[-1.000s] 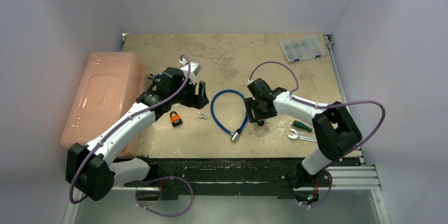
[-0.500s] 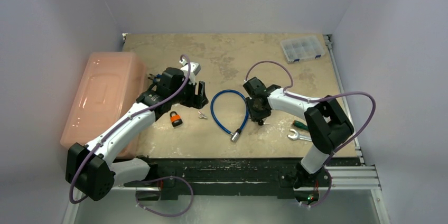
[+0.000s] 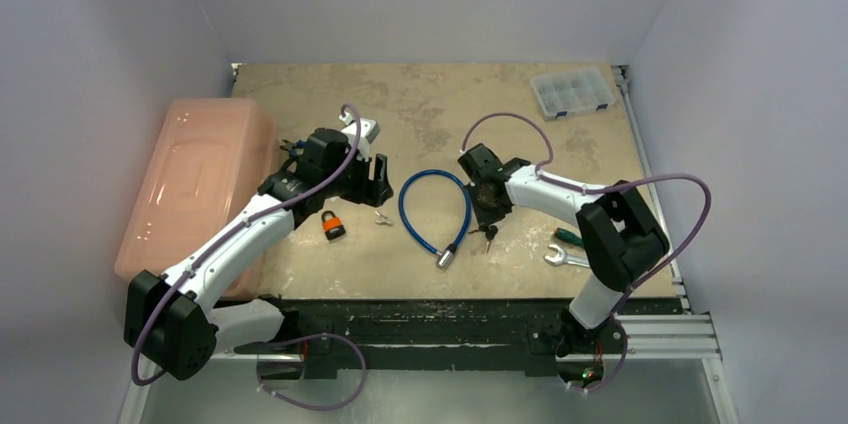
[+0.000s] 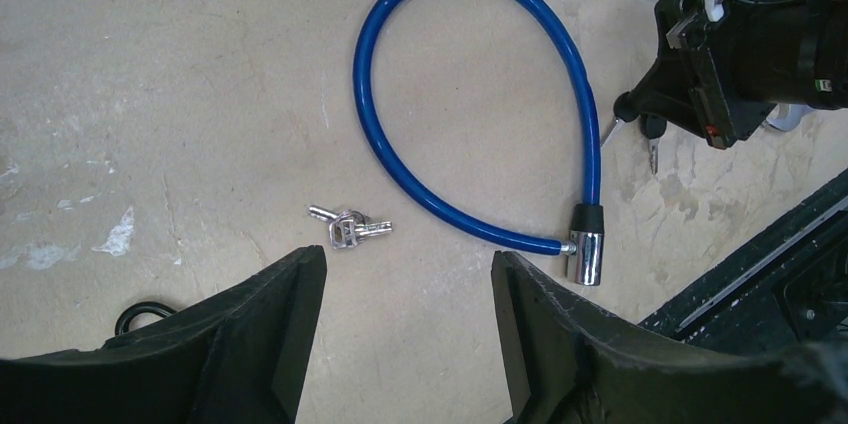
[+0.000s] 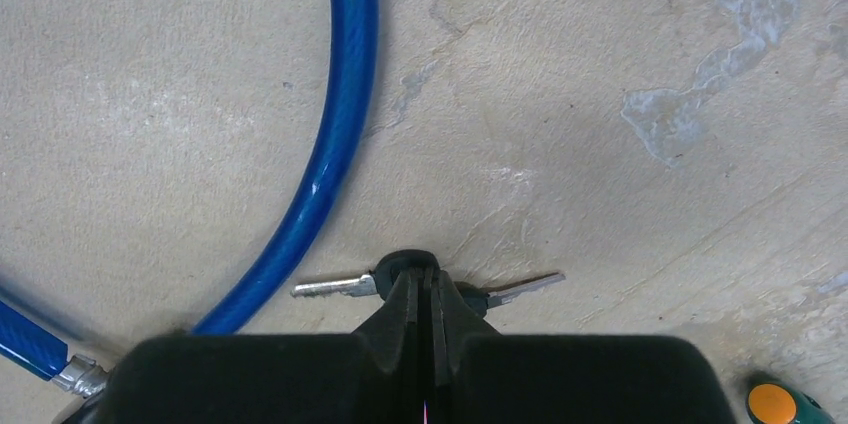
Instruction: Unlock with the key
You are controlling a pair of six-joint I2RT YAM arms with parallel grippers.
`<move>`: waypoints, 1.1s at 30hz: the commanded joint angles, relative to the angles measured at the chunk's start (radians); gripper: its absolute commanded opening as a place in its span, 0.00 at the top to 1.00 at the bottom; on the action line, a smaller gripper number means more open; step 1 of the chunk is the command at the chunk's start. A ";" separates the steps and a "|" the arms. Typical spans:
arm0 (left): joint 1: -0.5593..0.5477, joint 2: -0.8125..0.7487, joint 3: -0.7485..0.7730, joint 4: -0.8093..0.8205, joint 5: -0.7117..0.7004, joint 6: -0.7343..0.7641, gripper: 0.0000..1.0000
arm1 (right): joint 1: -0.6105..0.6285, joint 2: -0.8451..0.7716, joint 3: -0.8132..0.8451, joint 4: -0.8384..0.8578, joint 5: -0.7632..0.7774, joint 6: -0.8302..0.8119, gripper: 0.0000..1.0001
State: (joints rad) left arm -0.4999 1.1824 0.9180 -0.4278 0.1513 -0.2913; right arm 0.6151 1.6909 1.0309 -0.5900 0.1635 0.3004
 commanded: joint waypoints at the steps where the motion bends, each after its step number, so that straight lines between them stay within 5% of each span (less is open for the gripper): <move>1: -0.005 -0.011 0.012 0.021 -0.007 0.015 0.35 | -0.001 -0.050 -0.024 -0.002 0.008 -0.001 1.00; 20: -0.005 -0.051 -0.017 0.082 0.062 -0.024 0.37 | 0.000 -0.305 -0.110 0.120 -0.091 0.111 1.00; 25: -0.024 -0.107 -0.077 0.195 0.138 -0.144 0.38 | 0.000 -0.342 -0.129 0.154 -0.118 0.134 1.00; 33: -0.195 -0.129 -0.217 0.447 0.005 -0.370 0.39 | -0.001 -0.370 -0.164 0.183 -0.146 0.158 1.00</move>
State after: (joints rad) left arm -0.6392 1.0519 0.7685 -0.1822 0.2073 -0.5072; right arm 0.6151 1.3579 0.8776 -0.4431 0.0418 0.4305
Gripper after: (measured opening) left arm 0.618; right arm 0.023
